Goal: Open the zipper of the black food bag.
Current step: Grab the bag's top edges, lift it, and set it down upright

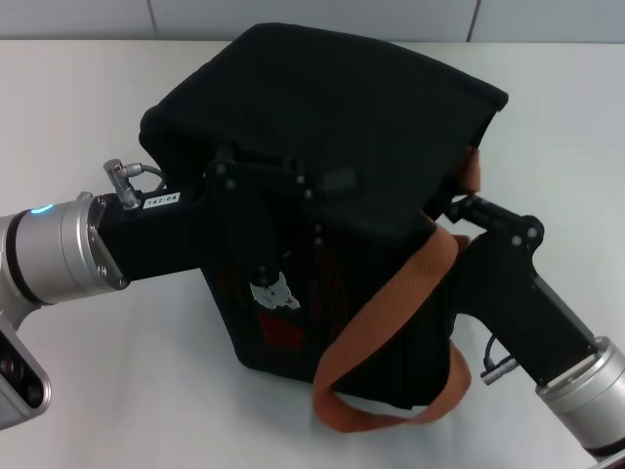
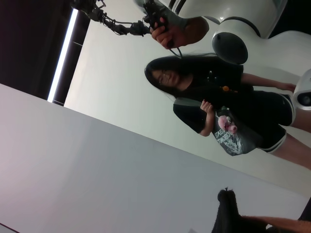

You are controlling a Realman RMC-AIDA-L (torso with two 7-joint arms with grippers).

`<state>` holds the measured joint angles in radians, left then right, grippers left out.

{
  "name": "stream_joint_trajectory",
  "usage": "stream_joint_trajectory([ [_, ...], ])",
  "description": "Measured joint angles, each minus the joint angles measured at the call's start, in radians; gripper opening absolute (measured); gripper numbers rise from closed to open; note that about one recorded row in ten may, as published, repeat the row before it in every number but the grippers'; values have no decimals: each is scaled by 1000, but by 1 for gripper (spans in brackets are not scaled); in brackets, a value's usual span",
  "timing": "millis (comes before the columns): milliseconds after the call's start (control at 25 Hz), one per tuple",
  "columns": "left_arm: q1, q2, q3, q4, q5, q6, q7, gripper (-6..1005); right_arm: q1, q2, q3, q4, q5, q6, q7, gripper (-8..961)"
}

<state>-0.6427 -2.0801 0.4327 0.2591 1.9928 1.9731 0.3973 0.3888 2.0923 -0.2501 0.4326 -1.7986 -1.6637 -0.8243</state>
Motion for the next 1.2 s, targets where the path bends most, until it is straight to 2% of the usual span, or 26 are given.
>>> stream_joint_trajectory([
  [120,-1,0,0,-1,0,0,0,112,-3,0,0,1,-5,1,-31,261],
  [320,-2,0,-5,-7,0,-3,0,112,-4,0,0,1,1,1,-35,64],
  [560,-7,0,-10,-12,-12,-12,-13,111,-41,0,0,-7,4,3,-36,-2],
  [720,-9,0,-12,-12,-51,-24,-52,111,-106,-4,-3,-11,4,4,-38,-1],
  [800,-9,0,-12,-13,-56,-27,-55,111,-155,-5,-8,-11,4,4,-39,0],
  [840,-10,0,-12,-14,-61,-31,-59,111,-205,-5,-9,-12,4,8,-39,0],
  [880,-11,0,-12,-17,-66,-38,-65,111,-205,-5,-9,-12,4,8,-39,0],
  [960,-13,0,-13,-21,-69,-48,-71,111,-257,-6,-7,-23,4,8,-30,1],
  [1040,-17,0,-13,-42,-75,-70,-73,112,-302,-2,6,-52,4,-56,32,1],
  [1200,-14,0,-30,-106,-118,-107,-88,112,-305,-1,16,-58,4,-141,92,3],
])
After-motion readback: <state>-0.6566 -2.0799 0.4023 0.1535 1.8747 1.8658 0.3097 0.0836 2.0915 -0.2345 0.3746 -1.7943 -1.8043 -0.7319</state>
